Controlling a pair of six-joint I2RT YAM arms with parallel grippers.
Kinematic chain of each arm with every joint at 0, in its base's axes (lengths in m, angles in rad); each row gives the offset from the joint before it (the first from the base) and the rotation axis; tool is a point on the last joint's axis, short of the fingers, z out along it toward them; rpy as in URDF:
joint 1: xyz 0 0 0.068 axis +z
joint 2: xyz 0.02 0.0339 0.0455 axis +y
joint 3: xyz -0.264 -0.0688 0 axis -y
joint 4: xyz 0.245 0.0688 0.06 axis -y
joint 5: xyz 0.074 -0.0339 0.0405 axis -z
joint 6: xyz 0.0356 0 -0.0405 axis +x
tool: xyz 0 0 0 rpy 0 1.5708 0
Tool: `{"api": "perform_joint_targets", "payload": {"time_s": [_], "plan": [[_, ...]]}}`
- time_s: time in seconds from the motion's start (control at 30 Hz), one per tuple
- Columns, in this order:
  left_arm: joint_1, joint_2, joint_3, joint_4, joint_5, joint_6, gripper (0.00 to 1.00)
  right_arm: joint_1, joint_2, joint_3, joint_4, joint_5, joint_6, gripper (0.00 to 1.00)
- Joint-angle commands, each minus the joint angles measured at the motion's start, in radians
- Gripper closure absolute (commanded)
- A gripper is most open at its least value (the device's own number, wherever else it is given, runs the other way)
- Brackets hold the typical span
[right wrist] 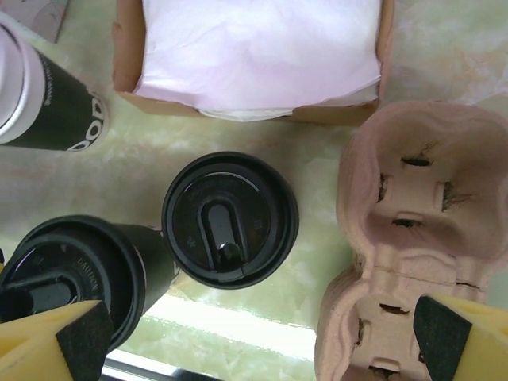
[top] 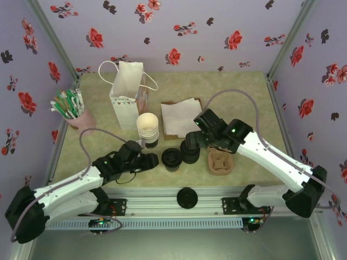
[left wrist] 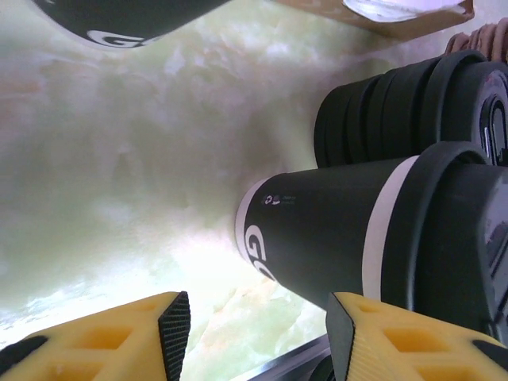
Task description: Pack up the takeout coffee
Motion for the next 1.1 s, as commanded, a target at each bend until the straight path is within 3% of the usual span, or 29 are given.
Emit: {"api": "perform_joint_targets", "payload": {"time_s": [0.0, 0.3, 0.4, 0.57, 0.77, 1.07], "plan": [[0.023, -0.068, 0.032, -0.167, -0.072, 0.032, 0.49, -0.007, -0.101, -0.064, 0.04, -0.068, -0.029, 0.01], [0.272, -0.216, 0.076, -0.359, -0.07, 0.149, 0.64, -0.008, -0.099, -0.097, 0.044, -0.112, -0.03, 0.06], [0.369, -0.179, 0.079, -0.304, -0.032, 0.186, 0.71, -0.007, -0.092, -0.096, 0.058, -0.116, -0.028, 0.06], [0.49, -0.031, 0.069, -0.067, 0.062, 0.184, 0.83, -0.007, -0.083, -0.078, 0.057, -0.12, -0.029, 0.07], [0.498, 0.176, 0.08, 0.209, 0.1, 0.137, 0.84, -0.008, -0.085, -0.079, 0.054, -0.112, -0.021, 0.07], [0.406, 0.351, 0.095, 0.37, 0.088, 0.091, 0.84, -0.008, -0.089, -0.089, 0.06, -0.114, -0.009, 0.07]]}}
